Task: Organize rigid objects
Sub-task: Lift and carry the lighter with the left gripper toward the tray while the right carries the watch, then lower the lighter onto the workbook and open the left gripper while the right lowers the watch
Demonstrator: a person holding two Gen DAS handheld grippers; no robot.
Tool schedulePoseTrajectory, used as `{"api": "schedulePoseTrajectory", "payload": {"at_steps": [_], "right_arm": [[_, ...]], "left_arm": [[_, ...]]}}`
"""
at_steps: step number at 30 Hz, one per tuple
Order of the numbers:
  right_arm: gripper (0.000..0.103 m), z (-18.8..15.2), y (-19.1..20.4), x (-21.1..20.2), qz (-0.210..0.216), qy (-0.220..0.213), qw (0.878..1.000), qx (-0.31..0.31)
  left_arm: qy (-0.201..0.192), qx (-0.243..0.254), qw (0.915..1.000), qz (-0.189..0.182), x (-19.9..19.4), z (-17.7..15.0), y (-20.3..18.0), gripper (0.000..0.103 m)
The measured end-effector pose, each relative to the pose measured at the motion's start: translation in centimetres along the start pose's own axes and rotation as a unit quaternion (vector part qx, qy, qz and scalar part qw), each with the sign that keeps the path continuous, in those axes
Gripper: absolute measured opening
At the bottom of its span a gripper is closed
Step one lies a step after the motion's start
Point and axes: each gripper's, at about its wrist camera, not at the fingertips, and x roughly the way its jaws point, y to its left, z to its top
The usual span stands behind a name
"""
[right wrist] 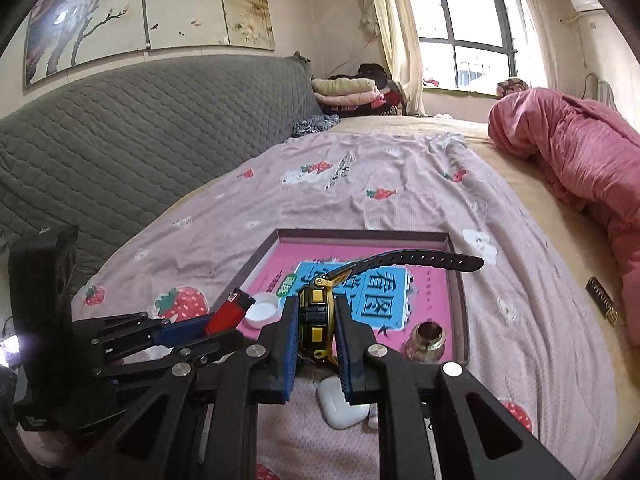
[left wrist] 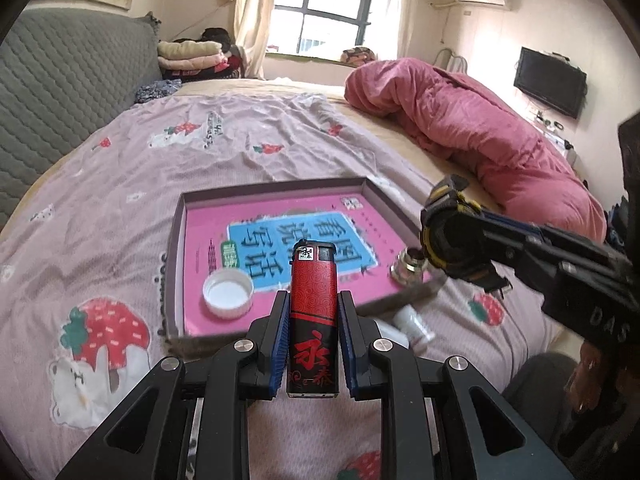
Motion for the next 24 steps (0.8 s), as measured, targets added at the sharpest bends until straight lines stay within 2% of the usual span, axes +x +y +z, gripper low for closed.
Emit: {"api": "schedulePoseTrajectory", "payload": {"at_steps": [7,11,24], "right_arm": [[0.017,1.4,-0.4,0.6,-0.008,-0.014,1.000,-0.008],[0.017,1.7,-1.0,1.5,-0.010,-0.014,1.000,-0.003],[0.017,0.4,-2.5,6.5,-0.015,0.035,0.999,-0.012]], "left_arm": [[0.005,-0.019,0.9998,0.009,1.7,2.2,0.4,0.023],[0.003,-0.013,0.9996,0.023,2.9,3.0,0.6,0.023],[0.036,-0.038,0.9985,0.017,8.1,2.4,1.5,0.023]]}}
